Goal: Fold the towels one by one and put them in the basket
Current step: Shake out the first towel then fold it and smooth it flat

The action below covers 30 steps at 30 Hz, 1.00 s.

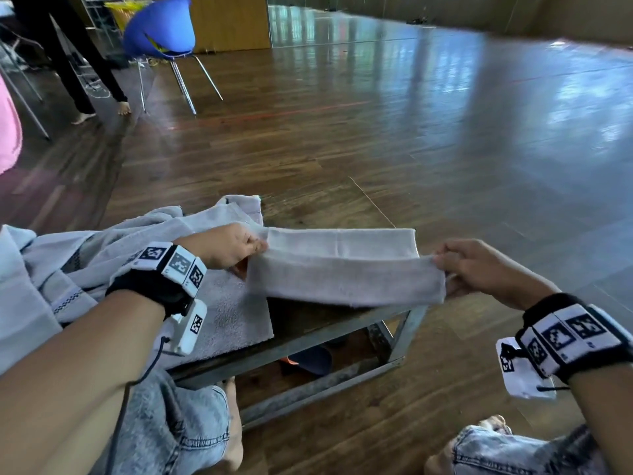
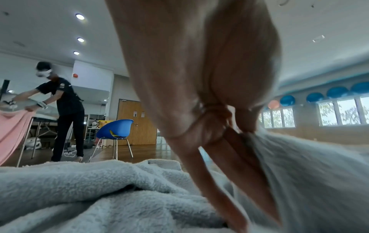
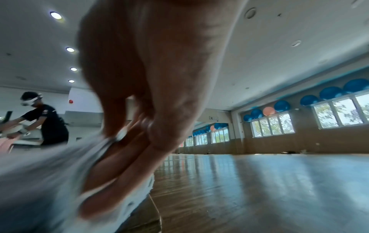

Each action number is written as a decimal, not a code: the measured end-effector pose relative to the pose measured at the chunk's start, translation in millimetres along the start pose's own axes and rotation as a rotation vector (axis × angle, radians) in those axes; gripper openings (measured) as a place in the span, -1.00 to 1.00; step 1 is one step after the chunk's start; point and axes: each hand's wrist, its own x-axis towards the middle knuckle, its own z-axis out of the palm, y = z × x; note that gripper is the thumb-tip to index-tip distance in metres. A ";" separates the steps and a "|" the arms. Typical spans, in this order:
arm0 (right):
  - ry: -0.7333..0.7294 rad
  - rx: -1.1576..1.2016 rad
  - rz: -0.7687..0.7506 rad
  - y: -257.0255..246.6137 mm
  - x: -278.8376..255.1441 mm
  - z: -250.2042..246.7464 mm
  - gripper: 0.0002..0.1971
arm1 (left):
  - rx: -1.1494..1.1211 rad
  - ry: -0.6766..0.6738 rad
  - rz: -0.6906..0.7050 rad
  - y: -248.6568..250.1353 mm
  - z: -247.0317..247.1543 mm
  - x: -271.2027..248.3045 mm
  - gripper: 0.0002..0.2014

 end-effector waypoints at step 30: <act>0.173 -0.500 0.011 16.8 110.5 16.0 -0.77 | 0.206 0.275 0.113 -28.6 12.3 79.6 -0.82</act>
